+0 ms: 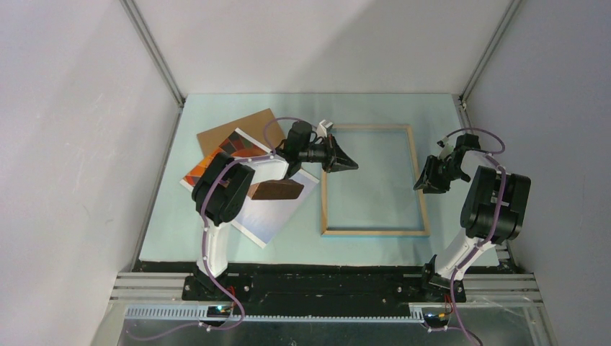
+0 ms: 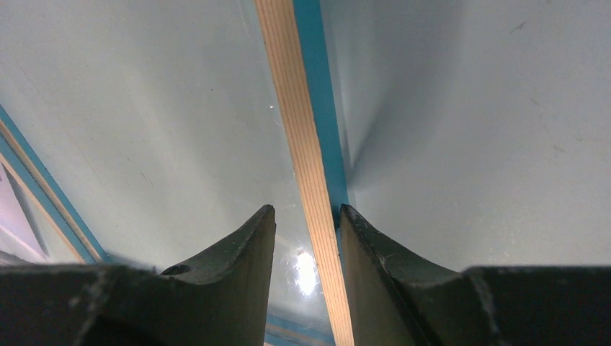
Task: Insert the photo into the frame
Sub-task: Place the photo frame item in the photo frame.
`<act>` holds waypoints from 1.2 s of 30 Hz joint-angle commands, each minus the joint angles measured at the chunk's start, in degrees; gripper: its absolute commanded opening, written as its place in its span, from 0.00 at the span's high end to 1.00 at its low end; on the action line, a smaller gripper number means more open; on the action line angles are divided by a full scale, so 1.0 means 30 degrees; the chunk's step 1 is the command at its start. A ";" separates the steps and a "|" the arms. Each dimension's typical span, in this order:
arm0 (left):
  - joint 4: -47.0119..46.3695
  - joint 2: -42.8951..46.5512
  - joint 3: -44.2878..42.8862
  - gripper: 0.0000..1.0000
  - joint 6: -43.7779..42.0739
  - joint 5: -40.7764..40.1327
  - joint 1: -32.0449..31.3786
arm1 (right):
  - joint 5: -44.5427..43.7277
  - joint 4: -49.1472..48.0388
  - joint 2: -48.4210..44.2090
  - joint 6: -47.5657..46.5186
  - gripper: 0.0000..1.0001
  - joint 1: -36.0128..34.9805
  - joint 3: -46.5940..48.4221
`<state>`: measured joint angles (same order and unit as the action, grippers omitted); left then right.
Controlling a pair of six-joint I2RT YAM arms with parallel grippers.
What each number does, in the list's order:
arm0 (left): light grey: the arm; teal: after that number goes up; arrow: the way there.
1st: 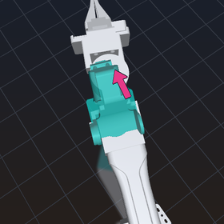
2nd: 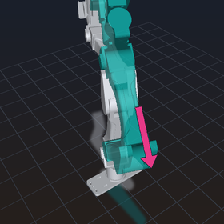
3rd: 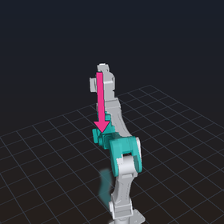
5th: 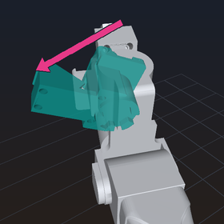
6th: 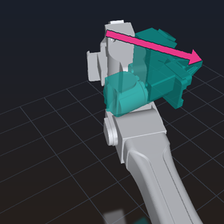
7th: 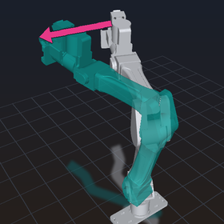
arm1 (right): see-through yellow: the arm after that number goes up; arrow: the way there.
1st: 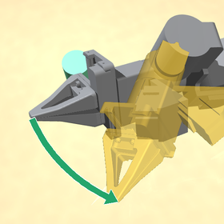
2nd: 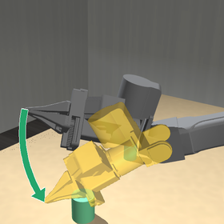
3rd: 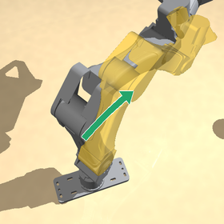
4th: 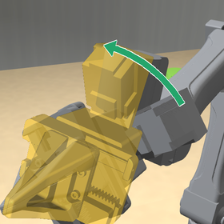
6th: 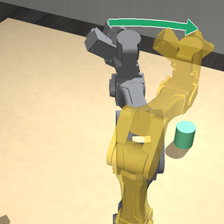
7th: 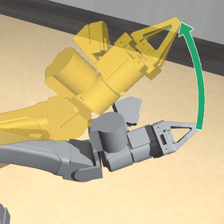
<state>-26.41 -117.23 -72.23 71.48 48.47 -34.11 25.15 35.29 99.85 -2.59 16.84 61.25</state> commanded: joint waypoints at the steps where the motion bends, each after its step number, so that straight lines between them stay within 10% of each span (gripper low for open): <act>1: -0.1152 -0.0055 -0.0913 1.00 -0.0032 0.0949 -0.0322 | 0.0596 -0.0117 0.0042 -0.0145 0.57 0.0097 0.0311; 36: -0.0777 -0.1020 -0.1110 1.00 -0.1378 0.0919 -0.0349 | -0.0047 -0.0230 0.1345 -0.0415 0.91 0.0070 0.1088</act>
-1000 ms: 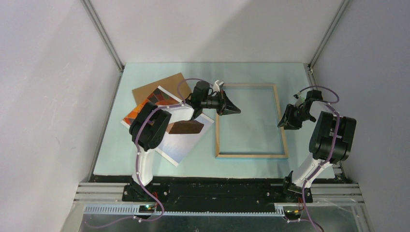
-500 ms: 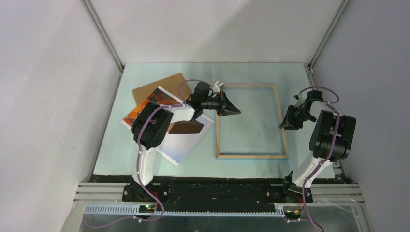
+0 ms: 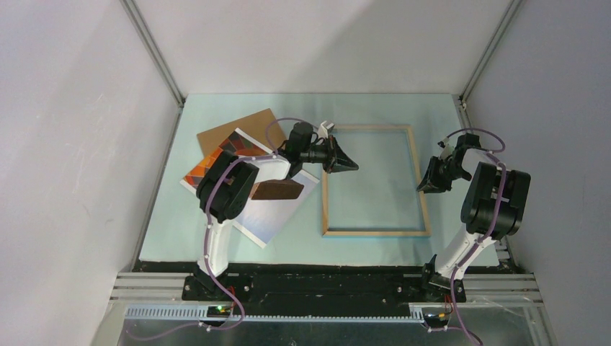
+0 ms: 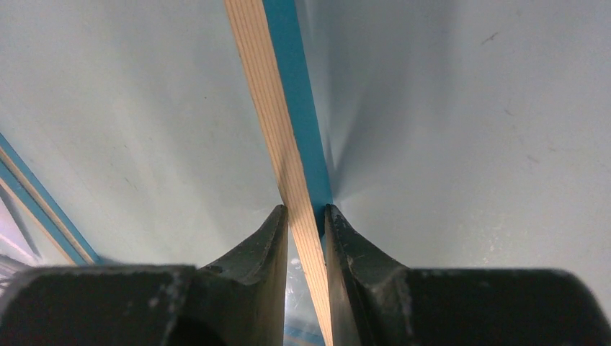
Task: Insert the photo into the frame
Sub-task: Place the photo frame item in the photo frame.
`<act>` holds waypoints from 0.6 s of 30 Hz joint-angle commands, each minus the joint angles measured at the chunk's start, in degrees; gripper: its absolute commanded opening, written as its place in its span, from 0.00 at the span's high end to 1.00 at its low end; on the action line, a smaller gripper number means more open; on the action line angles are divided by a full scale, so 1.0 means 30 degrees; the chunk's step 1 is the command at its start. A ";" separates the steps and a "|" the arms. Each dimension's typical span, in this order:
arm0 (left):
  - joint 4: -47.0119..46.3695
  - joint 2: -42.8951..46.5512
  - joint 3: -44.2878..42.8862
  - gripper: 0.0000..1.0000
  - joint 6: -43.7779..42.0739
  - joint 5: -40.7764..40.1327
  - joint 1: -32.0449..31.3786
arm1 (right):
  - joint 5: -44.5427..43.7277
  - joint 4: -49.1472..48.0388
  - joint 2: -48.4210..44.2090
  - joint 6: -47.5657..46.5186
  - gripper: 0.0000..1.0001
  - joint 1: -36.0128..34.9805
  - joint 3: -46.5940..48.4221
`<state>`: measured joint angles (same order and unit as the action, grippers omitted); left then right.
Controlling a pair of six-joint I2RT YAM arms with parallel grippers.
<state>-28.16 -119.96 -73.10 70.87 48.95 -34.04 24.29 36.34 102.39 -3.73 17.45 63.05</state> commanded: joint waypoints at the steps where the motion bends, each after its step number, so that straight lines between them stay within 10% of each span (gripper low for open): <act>1: 0.0027 -0.0081 -0.0877 1.00 -0.1310 0.0776 -0.0371 | 0.0270 -0.0560 0.0521 -0.0012 0.91 -0.0156 0.0526; 18: 0.3480 -0.0218 -0.1910 1.00 -0.4693 0.0586 -0.0525 | 0.0481 -0.0474 0.0559 -0.0103 0.95 -0.0163 0.0591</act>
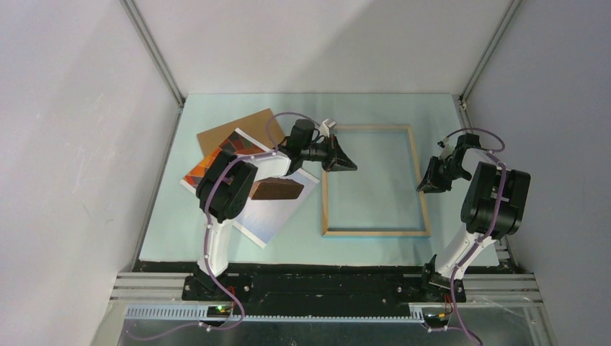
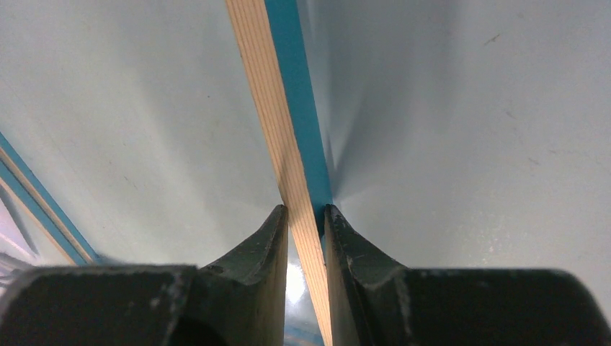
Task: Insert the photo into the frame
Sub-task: Place the photo frame item in the photo frame.
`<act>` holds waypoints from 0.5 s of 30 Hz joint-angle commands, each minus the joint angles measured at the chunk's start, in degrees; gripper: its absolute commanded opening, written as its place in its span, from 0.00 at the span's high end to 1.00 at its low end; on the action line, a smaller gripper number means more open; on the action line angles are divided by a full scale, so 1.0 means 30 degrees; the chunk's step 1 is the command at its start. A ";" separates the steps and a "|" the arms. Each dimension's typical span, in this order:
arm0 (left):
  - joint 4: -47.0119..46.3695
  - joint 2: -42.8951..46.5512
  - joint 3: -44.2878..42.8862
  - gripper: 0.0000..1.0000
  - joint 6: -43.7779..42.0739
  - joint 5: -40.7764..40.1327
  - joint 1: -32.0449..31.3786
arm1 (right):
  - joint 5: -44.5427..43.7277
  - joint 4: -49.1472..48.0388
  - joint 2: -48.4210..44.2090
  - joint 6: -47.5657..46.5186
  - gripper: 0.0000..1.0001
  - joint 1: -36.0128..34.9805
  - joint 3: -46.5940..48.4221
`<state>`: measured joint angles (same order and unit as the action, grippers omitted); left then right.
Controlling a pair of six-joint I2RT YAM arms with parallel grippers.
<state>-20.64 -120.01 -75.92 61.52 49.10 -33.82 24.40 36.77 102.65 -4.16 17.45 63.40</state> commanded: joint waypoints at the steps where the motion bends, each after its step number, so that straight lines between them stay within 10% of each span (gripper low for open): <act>1: 0.1266 -0.0277 -0.1044 1.00 -0.1791 0.0521 -0.0592 | 0.0448 -0.0609 0.0457 0.0027 0.95 -0.0163 0.0471; 15: 0.3373 -0.0977 -0.1529 1.00 -0.3313 -0.0352 -0.0620 | 0.0574 -0.0537 0.0504 -0.0056 0.96 -0.0134 0.0464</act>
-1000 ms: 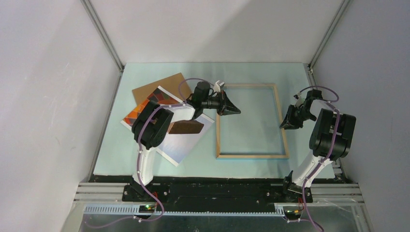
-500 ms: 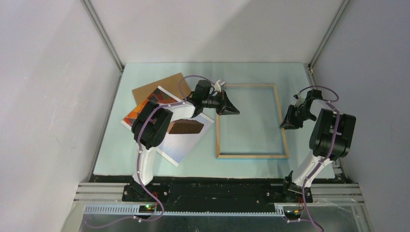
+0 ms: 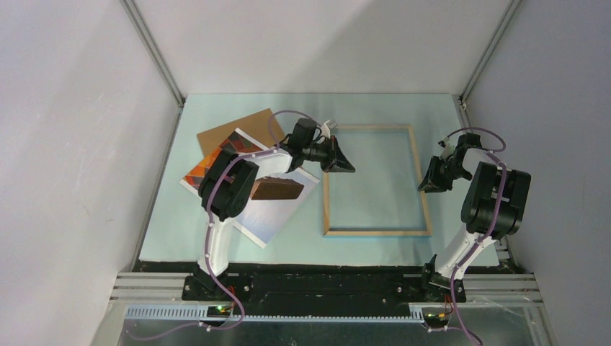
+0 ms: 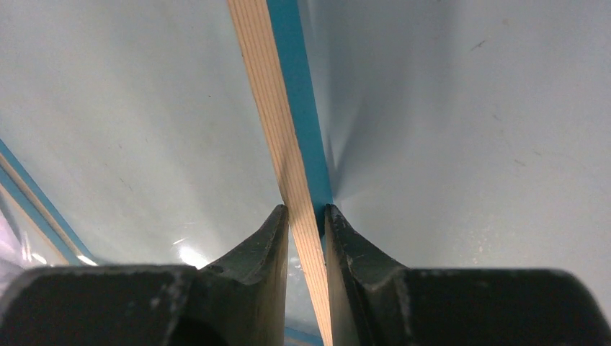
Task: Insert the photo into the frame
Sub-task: Place the photo frame item in the photo frame.
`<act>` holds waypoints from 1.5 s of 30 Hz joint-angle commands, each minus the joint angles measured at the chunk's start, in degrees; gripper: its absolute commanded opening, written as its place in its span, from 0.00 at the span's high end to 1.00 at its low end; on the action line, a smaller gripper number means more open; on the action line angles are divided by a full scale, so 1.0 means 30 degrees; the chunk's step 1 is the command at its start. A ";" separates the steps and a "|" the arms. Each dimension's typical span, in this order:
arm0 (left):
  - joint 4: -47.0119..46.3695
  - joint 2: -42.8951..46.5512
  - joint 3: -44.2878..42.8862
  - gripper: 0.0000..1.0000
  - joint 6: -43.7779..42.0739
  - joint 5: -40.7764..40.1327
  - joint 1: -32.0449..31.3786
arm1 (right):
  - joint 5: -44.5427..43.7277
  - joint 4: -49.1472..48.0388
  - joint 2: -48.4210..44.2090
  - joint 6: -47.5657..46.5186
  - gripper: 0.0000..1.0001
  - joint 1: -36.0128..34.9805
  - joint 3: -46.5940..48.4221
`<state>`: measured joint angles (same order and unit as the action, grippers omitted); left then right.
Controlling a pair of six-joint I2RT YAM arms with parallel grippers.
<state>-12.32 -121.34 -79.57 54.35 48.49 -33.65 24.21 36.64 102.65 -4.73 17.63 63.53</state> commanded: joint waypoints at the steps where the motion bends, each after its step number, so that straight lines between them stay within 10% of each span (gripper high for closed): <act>1: 0.0636 -0.0575 -0.0283 1.00 -0.0898 -0.0216 -0.0678 | 0.0656 -0.0495 0.0516 0.0138 0.96 -0.0178 0.0417; 45: 0.1029 -0.0603 -0.0089 1.00 -0.1308 -0.0635 -0.0762 | 0.0794 -0.0378 0.0643 0.0210 0.97 -0.0309 0.0435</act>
<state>-7.46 -124.75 -79.40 51.94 44.16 -33.93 23.83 36.64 102.96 -4.78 17.91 63.99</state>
